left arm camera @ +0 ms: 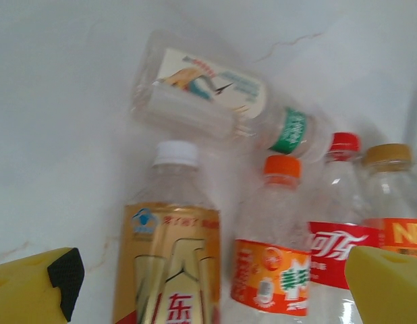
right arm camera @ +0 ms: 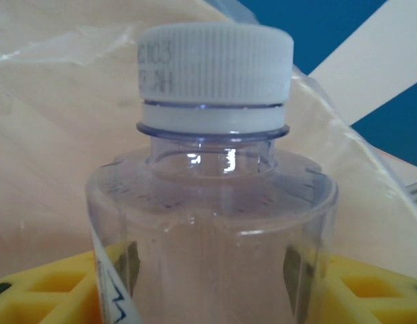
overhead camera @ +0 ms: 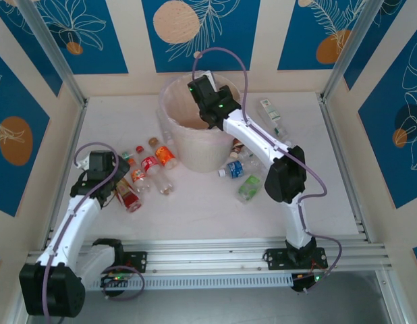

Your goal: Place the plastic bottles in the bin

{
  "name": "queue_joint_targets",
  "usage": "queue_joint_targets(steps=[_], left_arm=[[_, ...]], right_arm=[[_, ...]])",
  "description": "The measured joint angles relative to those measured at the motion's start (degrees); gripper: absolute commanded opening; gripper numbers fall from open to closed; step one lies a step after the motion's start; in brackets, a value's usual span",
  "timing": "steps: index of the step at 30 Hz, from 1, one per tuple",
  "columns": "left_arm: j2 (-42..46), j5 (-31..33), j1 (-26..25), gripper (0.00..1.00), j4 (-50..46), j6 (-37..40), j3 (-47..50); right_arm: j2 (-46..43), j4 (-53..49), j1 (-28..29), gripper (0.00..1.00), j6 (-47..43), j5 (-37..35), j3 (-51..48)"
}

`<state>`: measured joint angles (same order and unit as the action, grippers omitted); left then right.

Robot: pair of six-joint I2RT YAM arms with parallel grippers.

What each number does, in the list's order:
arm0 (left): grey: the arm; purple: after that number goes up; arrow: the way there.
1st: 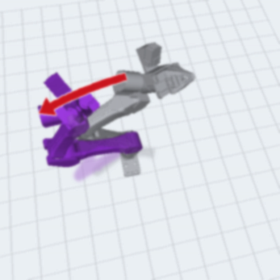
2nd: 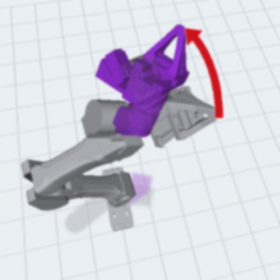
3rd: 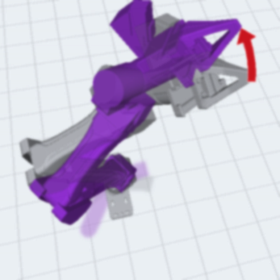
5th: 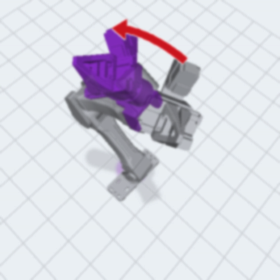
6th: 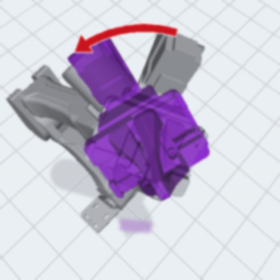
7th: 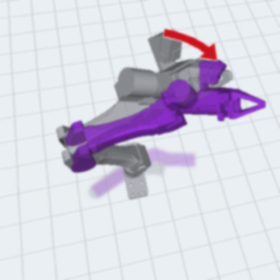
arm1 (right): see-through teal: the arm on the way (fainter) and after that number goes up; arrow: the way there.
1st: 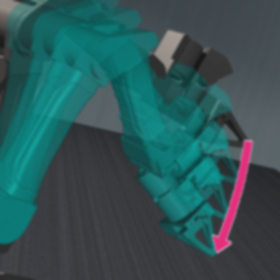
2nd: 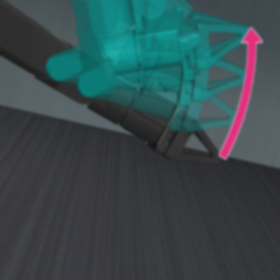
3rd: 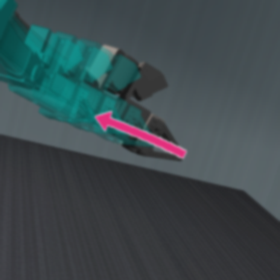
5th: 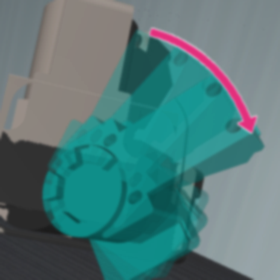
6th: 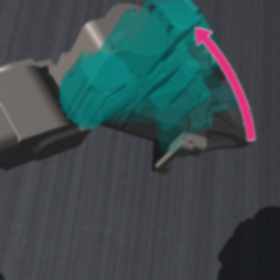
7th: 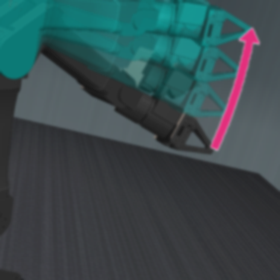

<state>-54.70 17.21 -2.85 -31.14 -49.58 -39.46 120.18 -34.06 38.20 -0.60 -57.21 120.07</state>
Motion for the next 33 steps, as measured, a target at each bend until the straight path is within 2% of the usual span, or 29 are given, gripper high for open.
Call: queue_joint_targets(steps=[8,11,16,18,26,33], left_arm=[[-2.21,2.40,0.00,1.00,-8.52,-5.05,-1.49],[-1.90,2.38,0.00,1.00,-8.98,-5.86,-1.14],[-2.49,1.97,0.00,1.00,-8.57,-5.81,-0.44],[-3.93,1.70,0.00,1.00,-8.09,-5.60,-0.44],[-11.30,1.86,0.00,1.00,-6.64,-5.53,-0.68],[-16.92,1.86,0.00,1.00,-0.66,-1.97,-1.86]], right_arm=[[-6.56,2.14,-0.39,0.80,-0.26,5.38,-5.51],[-7.89,3.52,-0.22,0.84,-0.48,8.20,-5.46],[-11.69,6.08,0.92,1.00,-0.31,13.18,-6.86],[-14.45,7.58,1.53,0.99,-0.31,15.19,-8.70],[-33.35,21.90,2.19,0.99,1.68,28.00,-29.44],[-48.52,35.15,0.07,1.00,4.74,39.58,-49.81]])
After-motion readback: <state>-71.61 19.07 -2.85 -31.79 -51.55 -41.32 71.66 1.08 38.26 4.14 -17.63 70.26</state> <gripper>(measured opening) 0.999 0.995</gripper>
